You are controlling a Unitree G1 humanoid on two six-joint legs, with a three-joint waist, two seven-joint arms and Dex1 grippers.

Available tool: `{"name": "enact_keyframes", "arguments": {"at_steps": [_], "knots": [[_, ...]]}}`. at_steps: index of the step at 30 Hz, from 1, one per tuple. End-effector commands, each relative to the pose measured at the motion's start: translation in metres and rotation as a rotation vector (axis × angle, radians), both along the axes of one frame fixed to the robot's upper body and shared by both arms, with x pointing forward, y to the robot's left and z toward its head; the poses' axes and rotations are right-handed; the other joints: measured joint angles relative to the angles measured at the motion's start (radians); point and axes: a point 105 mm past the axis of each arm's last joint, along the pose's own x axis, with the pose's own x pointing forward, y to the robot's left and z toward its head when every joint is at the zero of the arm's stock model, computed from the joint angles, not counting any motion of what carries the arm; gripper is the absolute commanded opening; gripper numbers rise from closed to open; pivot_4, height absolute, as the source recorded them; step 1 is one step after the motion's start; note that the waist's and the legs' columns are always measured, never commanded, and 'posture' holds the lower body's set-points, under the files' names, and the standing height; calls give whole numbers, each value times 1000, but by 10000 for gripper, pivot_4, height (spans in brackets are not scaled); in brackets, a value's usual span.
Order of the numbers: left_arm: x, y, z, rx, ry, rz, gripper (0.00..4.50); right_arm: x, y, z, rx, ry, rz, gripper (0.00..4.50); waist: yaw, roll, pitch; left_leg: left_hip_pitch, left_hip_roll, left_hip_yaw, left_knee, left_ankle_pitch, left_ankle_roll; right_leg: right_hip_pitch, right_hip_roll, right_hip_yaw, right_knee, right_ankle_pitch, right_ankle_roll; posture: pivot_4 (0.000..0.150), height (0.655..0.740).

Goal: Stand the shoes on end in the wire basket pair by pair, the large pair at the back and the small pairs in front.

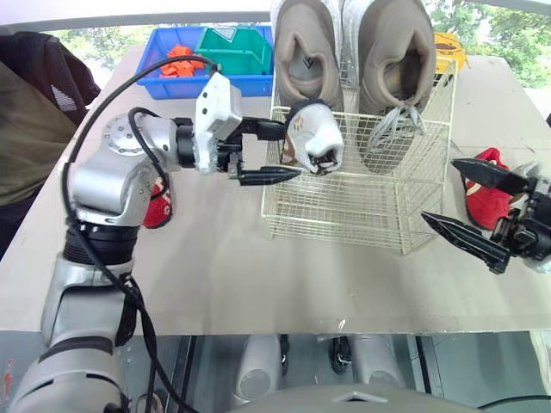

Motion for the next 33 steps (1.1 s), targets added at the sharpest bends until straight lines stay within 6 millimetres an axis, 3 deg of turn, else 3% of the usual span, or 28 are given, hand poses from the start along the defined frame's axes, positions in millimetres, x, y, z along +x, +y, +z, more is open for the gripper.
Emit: {"name": "enact_keyframes", "arguments": {"at_steps": [1,7,14,18,21,25,27,30,33], "knots": [[-15,16,10,-50,62,40,44671,7,-9,-2,-10,14,-53,45000,2,0,0,1,1,0,0,0,0,0,0,0,1,0,0,1500,7400],[-49,9,14,-152,145,-9,44671,20,-28,-7,-25,47,-148,45000,11,0,0,-3,4,-2,2,0,0,0,0,-1,0,0,0,1500,7400],[-83,-28,3,-251,226,-68,44671,40,-70,-17,-37,122,-400,45000,8,0,0,-2,3,-1,2,2,-3,1,0,1,0,1,-1,1500,7400],[-87,-62,0,-275,177,-53,44671,48,-109,-19,-74,206,-550,45000,12,1,-1,0,-2,-1,2,1,-2,3,0,2,0,2,-3,1500,7400],[-82,-74,1,-314,211,-41,44671,52,-135,-18,-92,285,-635,45000,10,1,-1,2,-4,-1,2,0,1,5,0,4,0,2,-3,1500,7400],[-80,-82,-2,-285,230,-49,44671,61,-183,-25,-274,319,-874,45000,8,1,-1,7,-4,0,1,0,1,8,1,6,0,1,-3,1500,7400],[-84,-83,-5,-261,256,-84,44671,65,-200,-31,-329,419,-937,45000,2,1,-1,9,-4,1,0,-1,1,9,1,7,0,1,-2,1500,7400],[-88,-85,-8,-219,260,-117,44671,70,-220,-41,-372,544,-968,45000,-1,2,-1,11,-4,4,0,-1,1,9,1,10,0,0,-2,1500,7400],[-92,-85,-8,-203,251,-154,44671,82,-227,-50,-350,610,-955,45000,0,3,-1,11,-3,4,0,-1,2,9,2,11,0,-2,-4,1500,7400]]}}
